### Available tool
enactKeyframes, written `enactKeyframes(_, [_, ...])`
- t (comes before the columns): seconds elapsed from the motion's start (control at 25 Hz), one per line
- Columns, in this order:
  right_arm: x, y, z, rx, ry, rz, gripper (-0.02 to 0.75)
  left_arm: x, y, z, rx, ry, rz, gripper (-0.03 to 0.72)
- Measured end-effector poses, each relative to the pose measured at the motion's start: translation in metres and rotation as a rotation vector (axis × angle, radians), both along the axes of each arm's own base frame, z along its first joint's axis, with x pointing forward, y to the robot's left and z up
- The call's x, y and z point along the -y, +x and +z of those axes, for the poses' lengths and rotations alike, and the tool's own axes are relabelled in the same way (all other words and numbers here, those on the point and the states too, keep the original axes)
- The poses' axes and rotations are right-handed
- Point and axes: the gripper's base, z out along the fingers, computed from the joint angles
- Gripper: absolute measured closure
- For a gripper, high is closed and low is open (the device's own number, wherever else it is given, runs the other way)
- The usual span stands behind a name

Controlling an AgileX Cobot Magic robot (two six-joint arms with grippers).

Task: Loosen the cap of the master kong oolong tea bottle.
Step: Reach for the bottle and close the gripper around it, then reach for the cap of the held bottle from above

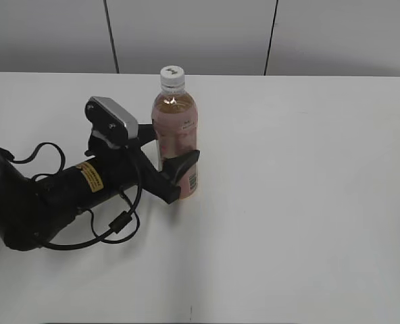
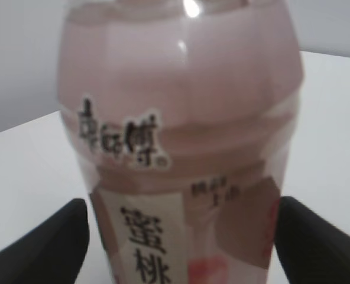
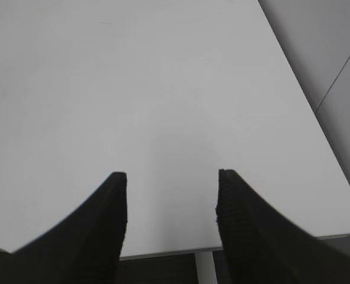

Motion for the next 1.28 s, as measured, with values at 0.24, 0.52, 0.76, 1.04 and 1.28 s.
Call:
enactKeyframes(0.24, [0.000,0.000,0.000,0.000,0.000,0.000,0.362,-0.001,0.003,0.001,-0.002,-0.012,0.024,0.312])
enactKeyframes(0.52, [0.000,0.000,0.000,0.000,0.000,0.000,0.362,0.002,0.000,0.001,0.002,-0.006,-0.013,0.317])
enactKeyframes(0.76, [-0.007,0.012,0.017,-0.049,0.056,0.070,0.362,0.004,-0.002,0.010,0.007,0.029,-0.051,0.317])
enactKeyframes(1.04, [-0.026,0.092,0.055,-0.308,0.203,0.278,0.362,0.005,-0.007,0.039,0.039,0.141,-0.119,0.317])
enactKeyframes(1.28, [-0.042,0.168,0.077,-0.479,0.414,0.392,0.362,0.002,-0.009,0.044,0.022,0.242,-0.127,0.317])
